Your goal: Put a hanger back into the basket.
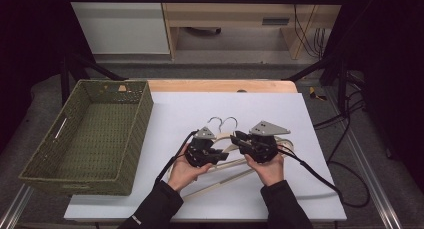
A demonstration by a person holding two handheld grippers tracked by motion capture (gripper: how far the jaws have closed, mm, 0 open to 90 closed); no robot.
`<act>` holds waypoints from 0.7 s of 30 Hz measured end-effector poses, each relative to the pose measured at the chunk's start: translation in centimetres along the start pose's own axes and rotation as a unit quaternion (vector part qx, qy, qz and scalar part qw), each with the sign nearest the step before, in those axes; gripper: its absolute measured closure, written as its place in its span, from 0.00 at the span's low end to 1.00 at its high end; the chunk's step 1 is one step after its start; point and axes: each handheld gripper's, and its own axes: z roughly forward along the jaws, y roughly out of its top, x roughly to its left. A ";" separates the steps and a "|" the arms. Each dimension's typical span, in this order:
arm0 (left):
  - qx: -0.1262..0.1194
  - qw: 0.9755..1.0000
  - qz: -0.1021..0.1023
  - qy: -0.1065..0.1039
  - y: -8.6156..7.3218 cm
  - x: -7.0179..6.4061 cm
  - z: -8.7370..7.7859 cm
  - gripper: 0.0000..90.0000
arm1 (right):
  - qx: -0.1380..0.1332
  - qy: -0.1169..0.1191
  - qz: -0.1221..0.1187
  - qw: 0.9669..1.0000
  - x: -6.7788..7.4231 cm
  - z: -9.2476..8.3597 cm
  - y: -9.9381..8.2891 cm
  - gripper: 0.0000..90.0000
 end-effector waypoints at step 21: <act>-0.021 0.998 0.048 0.023 0.3 -4.5 -5.3 0.96 | -0.060 -0.020 0.006 0.998 -0.6 -7.3 -2.5 0.16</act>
